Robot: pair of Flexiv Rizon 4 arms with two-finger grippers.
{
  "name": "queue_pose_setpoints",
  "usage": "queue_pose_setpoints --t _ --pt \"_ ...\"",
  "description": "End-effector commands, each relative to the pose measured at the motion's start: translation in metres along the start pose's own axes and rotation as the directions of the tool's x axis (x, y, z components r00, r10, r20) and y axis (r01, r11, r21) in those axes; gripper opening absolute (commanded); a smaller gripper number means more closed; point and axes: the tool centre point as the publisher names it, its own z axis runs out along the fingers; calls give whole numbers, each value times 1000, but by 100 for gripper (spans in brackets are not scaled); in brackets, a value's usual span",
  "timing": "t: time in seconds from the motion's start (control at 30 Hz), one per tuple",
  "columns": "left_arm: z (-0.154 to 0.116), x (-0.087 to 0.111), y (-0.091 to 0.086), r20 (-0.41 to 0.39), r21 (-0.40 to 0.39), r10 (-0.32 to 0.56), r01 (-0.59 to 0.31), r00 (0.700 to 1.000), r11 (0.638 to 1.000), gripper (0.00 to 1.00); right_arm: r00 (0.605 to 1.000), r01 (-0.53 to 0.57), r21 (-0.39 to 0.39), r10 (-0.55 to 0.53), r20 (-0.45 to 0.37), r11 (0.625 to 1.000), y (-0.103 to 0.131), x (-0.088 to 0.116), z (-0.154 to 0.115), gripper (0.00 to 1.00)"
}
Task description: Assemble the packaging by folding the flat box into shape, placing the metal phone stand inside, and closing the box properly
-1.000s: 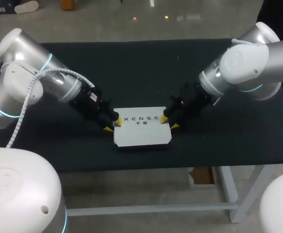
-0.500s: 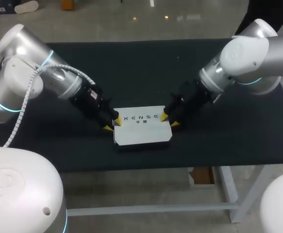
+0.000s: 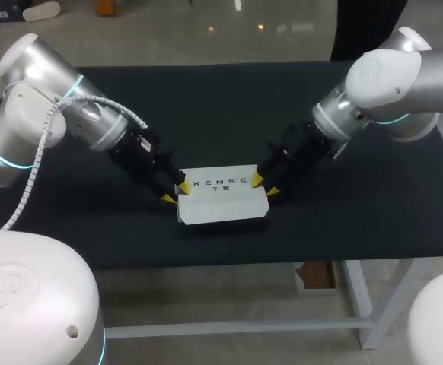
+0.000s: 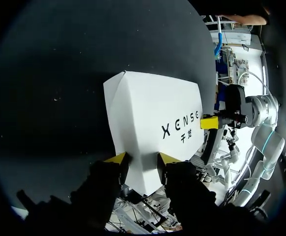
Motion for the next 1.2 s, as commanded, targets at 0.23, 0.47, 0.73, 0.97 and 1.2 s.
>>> queue_pose_setpoints --t 0.23,0.47,0.73,0.97,1.2 --pt "6 12 -7 -11 -41 -12 11 1000 999 40 1000 -3 36 4 -8 999 6 15 10 39" --pt "5 13 -10 -20 -64 -18 17 1000 998 40 1000 -6 45 7 -13 999 6 18 8 41" --pt "3 16 -12 -17 -77 -29 28 999 997 41 1000 -10 55 11 -19 998 8 20 5 41" --pt "1 16 -14 -27 -99 -42 39 999 994 40 1000 -14 68 15 -23 998 10 22 3 41" --pt "-2 16 -17 -35 -127 -53 49 998 991 41 999 -17 81 20 -27 997 12 23 4 43"
